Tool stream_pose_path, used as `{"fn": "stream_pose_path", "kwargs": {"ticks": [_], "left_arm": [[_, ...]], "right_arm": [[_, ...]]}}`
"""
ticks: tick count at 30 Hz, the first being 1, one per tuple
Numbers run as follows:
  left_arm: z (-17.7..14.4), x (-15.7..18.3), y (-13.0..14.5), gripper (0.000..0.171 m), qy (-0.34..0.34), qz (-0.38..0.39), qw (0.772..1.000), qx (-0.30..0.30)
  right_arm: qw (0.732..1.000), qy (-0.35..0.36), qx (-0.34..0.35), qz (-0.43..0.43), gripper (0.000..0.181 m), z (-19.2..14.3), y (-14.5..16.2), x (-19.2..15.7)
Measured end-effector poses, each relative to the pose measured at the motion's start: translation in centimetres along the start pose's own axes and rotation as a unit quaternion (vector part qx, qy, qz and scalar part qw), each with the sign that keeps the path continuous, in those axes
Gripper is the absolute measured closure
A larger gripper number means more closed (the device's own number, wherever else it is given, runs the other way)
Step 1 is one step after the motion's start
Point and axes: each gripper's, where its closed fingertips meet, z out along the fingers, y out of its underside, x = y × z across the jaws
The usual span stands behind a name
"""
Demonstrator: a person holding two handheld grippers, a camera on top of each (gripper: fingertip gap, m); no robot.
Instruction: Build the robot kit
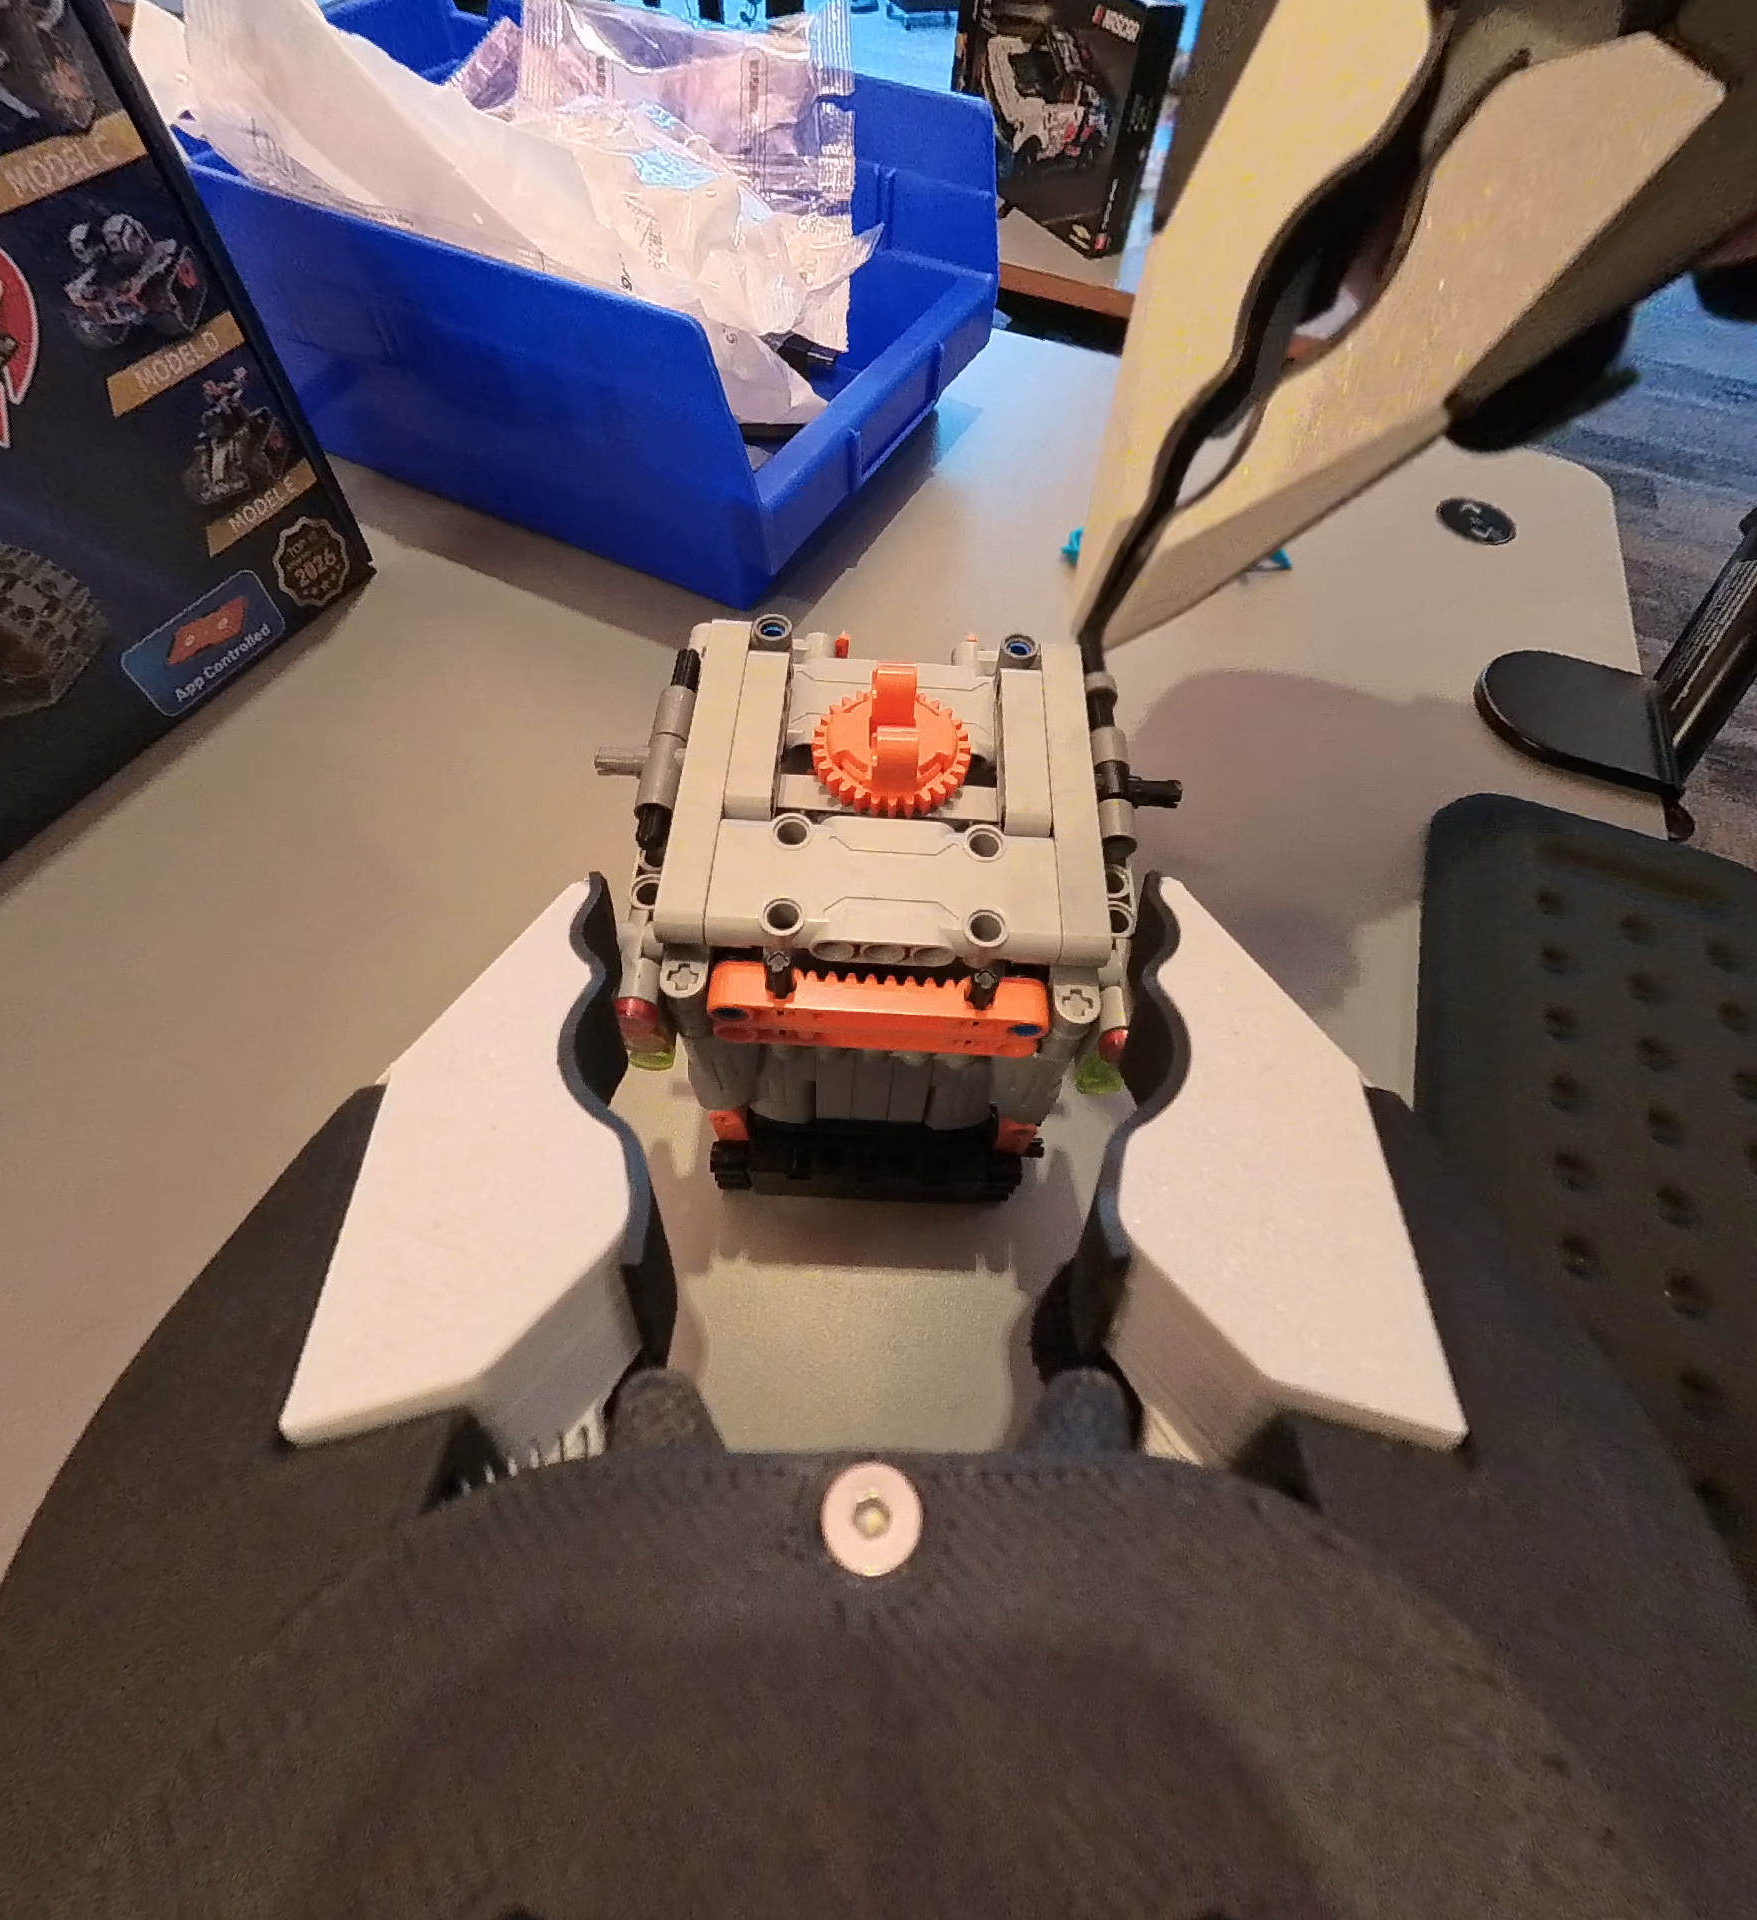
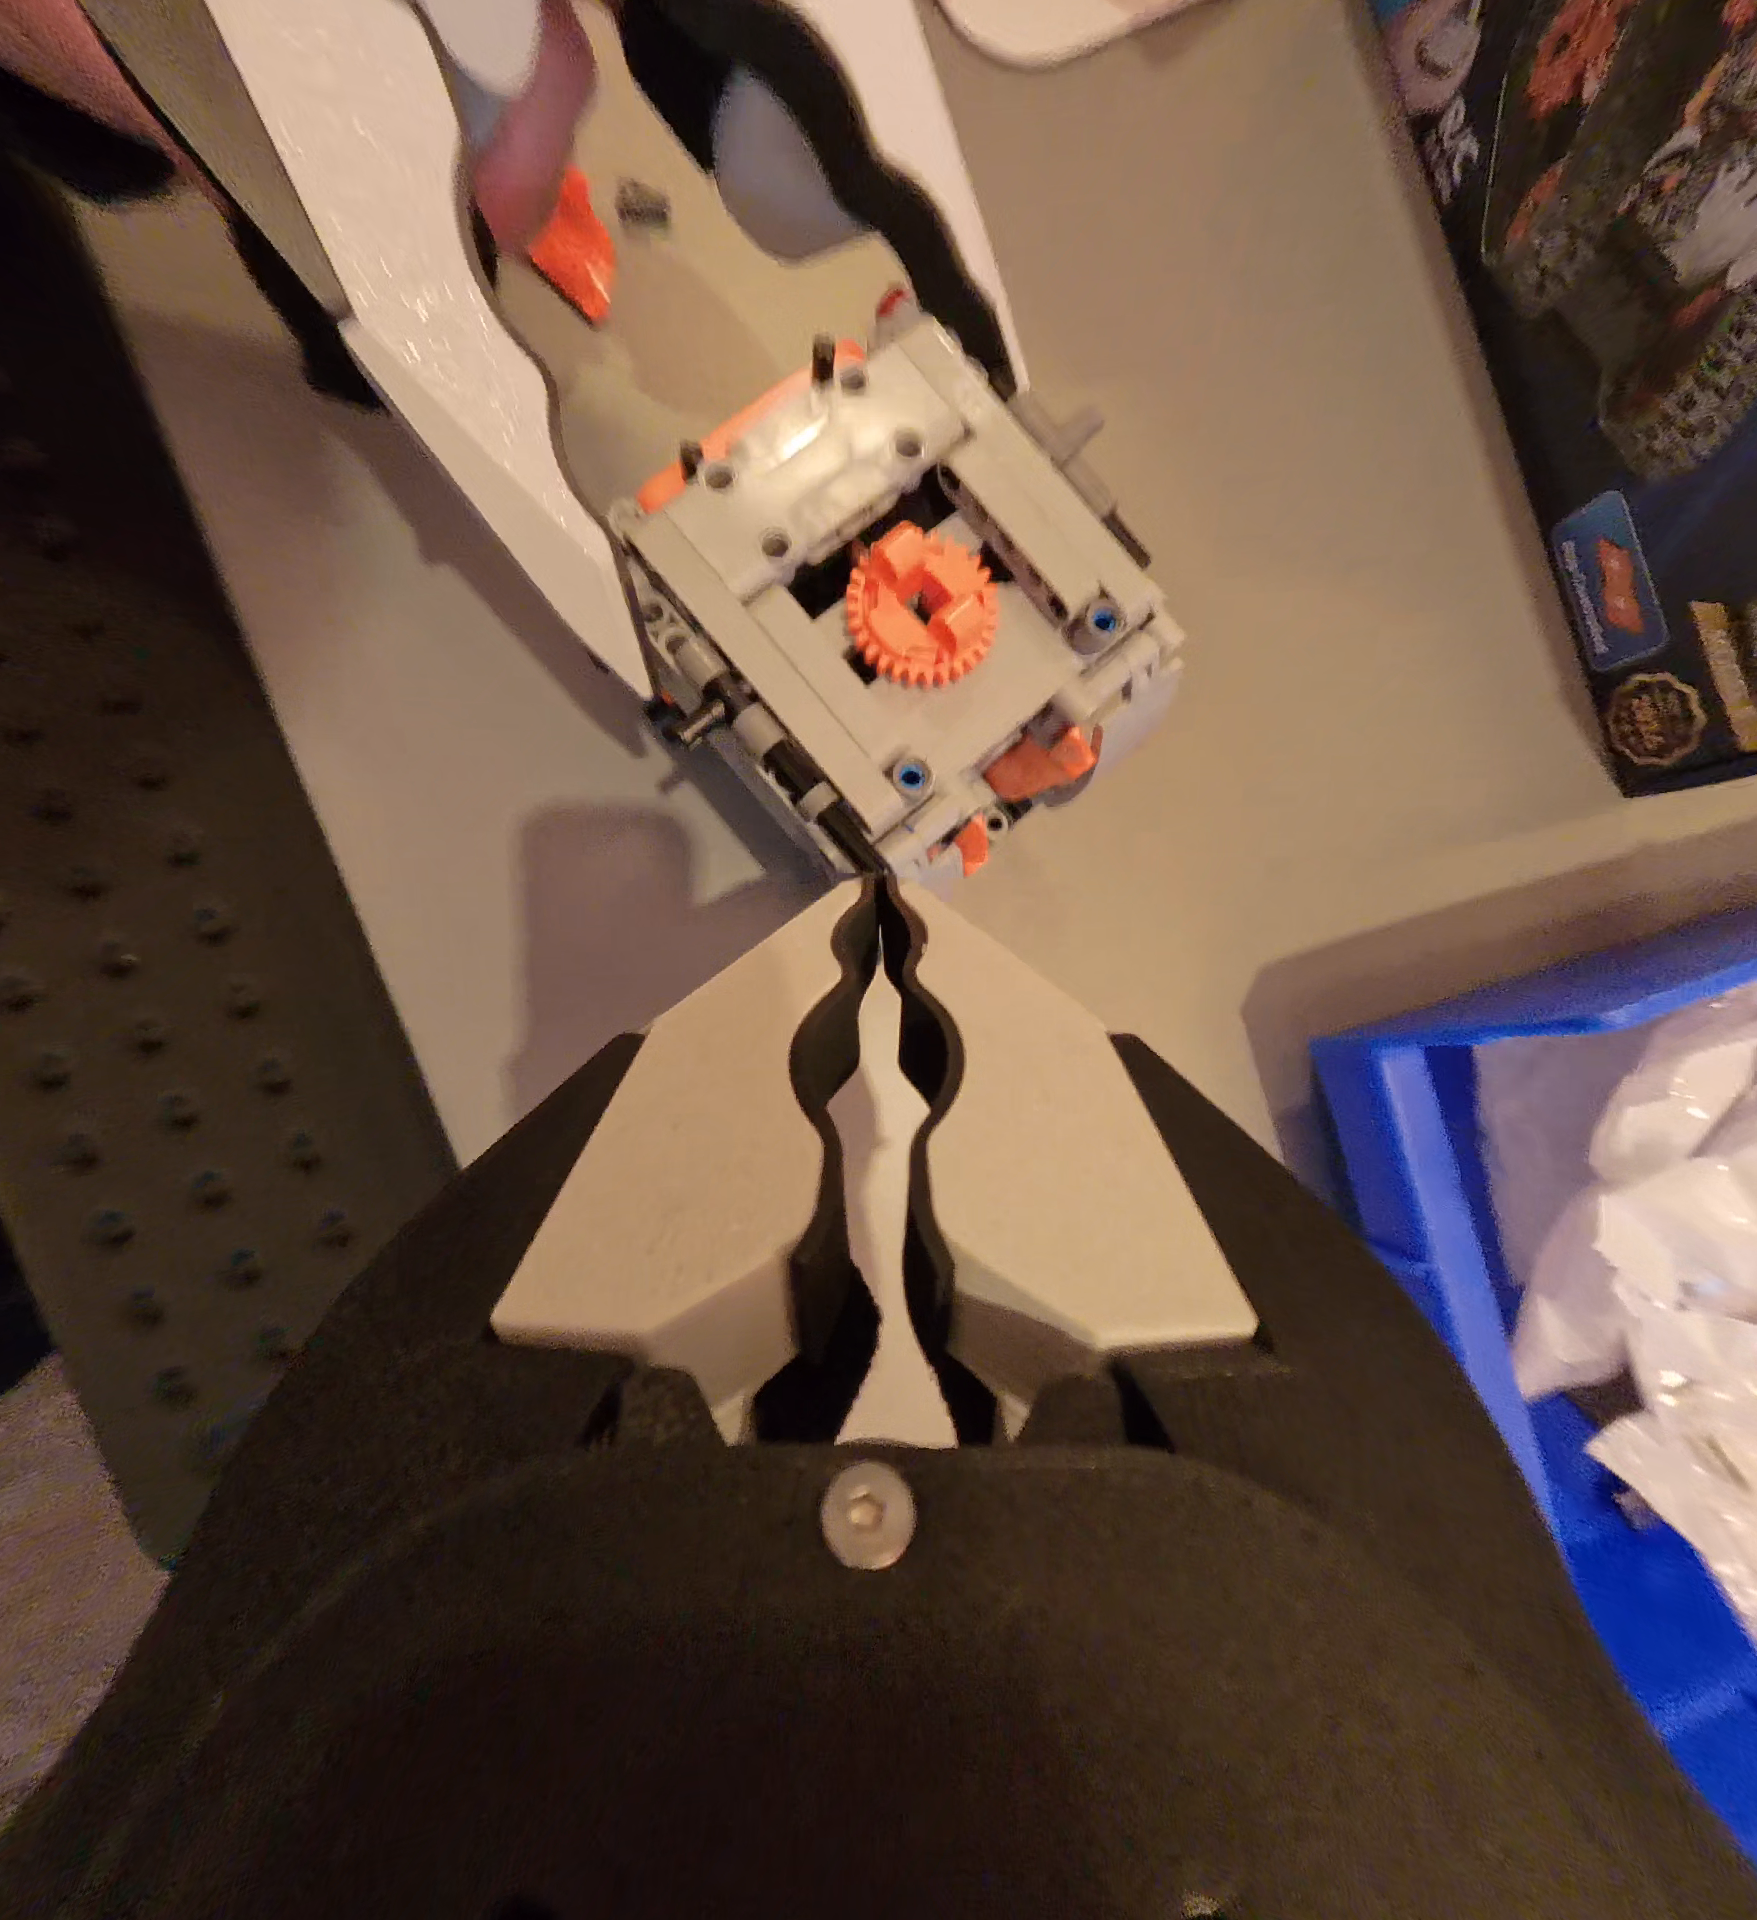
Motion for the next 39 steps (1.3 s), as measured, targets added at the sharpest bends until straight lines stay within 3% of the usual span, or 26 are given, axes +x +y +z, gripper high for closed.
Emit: {"fn": "stream_pose_path", "kwargs": {"ticks": [5,10,12,17,20,22,25,33,39], "left_arm": [[-0.1,-0.1,0.0,0.075,0.0,0.002,1.0,-0.002],[0.2,0.5,-0.1,0.075,0.002,0.009,1.0,-0.003],[0.3,0.5,-0.1,0.075,0.003,0.008,1.0,-0.004],[0.2,0.6,-0.1,0.076,-0.006,0.008,1.0,-0.007],[0.2,0.8,-0.1,0.075,-0.019,0.006,1.0,-0.006],[0.2,0.8,-0.1,0.075,-0.028,0.0,1.0,-0.004],[0.3,1.0,-0.1,0.075,-0.043,-0.008,0.999,-0.001],[0.4,1.1,-0.2,0.075,-0.059,-0.01,0.998,0.005],[0.4,1.2,-0.2,0.075,-0.068,-0.013,0.998,0.012]], "right_arm": [[1.0,0.008,0.011,0.015,0.181,-0.7,0.5,0.9],[0.998,-0.026,0.049,-0.005,0.181,-0.3,-1.9,-1.2],[0.999,0.001,0.032,-0.008,0.181,-0.6,-1.2,-0.4],[0.993,0.004,0.061,0.102,0.181,-1.0,0.0,1.1],[0.973,-0.051,0.117,0.192,0.146,-1.5,-0.3,0.2],[0.963,-0.057,0.143,0.22,0.14,-2.0,-0.7,-0.4],[0.963,-0.035,0.137,0.228,0.129,-1.2,-1.0,-1.9],[0.957,0.071,0.133,0.249,0.134,-0.2,-0.8,-1.5],[0.952,0.096,0.132,0.258,0.139,0.0,-0.7,-1.4]]}}
